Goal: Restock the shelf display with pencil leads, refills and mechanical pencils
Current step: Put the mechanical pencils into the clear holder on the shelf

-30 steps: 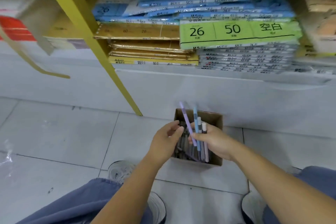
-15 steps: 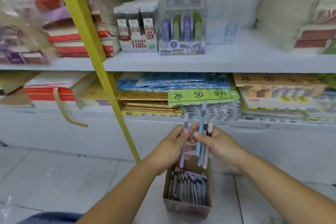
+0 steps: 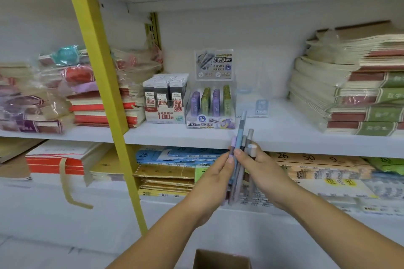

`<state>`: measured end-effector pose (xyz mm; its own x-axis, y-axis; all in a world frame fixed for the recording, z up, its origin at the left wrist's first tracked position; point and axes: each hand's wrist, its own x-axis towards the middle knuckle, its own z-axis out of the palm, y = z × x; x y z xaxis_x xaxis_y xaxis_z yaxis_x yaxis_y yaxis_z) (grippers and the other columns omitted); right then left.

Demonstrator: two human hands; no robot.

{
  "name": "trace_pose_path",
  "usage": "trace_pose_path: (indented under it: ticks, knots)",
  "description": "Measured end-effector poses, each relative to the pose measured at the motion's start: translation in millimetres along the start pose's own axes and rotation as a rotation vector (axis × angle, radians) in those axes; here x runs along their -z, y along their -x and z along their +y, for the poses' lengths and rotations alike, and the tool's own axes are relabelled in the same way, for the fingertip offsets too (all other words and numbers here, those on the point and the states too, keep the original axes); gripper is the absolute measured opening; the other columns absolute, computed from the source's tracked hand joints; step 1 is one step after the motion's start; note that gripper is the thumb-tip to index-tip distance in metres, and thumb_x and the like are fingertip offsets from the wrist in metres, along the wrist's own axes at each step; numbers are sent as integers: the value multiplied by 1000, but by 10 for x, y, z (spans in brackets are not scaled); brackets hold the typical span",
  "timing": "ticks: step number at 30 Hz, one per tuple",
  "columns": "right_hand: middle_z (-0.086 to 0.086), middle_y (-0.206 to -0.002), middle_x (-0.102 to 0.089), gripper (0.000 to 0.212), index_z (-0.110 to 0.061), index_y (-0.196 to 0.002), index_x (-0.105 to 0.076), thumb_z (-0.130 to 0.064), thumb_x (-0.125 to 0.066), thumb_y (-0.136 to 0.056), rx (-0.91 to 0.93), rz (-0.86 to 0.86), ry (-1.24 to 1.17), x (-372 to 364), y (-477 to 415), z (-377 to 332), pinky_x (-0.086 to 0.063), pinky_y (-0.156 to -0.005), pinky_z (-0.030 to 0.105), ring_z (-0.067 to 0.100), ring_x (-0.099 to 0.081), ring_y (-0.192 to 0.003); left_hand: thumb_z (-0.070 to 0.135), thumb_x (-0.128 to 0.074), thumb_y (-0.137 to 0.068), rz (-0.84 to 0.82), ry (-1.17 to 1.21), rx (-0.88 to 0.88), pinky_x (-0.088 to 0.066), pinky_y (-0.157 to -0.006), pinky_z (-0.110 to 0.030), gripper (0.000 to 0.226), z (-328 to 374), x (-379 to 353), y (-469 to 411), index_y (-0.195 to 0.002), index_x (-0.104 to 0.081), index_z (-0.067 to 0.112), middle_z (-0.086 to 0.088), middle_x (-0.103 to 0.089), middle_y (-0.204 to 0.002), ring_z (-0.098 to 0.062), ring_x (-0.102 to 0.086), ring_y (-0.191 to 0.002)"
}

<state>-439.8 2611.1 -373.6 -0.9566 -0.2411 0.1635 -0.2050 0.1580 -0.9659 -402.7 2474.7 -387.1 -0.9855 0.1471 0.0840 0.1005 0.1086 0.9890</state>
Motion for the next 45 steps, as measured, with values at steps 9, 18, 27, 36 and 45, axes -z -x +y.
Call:
trace_pose_path:
  ticks: [9,18,27,36,45]
  knots:
    - [-2,-119,-69,31,-23,-111,-71,-30,-42,-102,10,-201,-346,-75,-92,-55,-48,-94,40,16,-62,-114,45,-43,-103,-40,-115,-77,-43,-71,1,22,72,114,-11,-109,-46,66,31,-64,-107,22,-56,-91]
    - [-18,-111,-71,32,-30,-120,-62,-42,-38,-102,20,-229,-76,-163,-9,-145,-54,-71,17,-1,-66,-101,44,-53,-99,-123,-94,43,-50,-74,-5,14,73,307,72,-111,-61,44,26,-72,-100,9,-66,-98]
    - [7,-85,-72,23,-24,-102,-65,-41,-52,-97,78,-127,44,-125,-98,-140,-53,-54,26,21,-67,-69,37,-55,-100,-103,43,60,-57,-85,-23,23,25,267,6,-119,-64,28,11,-75,-91,-7,-70,-93]
    - [-9,-92,-65,8,-38,-99,-60,-41,-55,-94,396,402,204,252,-358,-317,-48,-69,14,4,-61,-78,42,-56,-95,66,151,-23,-56,-66,-23,31,67,400,-88,-106,-61,13,3,-68,-72,-12,-68,-68]
    - [9,-160,3,63,-35,-146,-31,-32,-62,-91,95,286,891,768,-1152,-507,-26,-113,38,33,-19,-143,45,-52,-98,116,74,-34,-56,-68,-26,31,68,406,-109,-101,-61,15,6,-66,-71,-7,-65,-68]
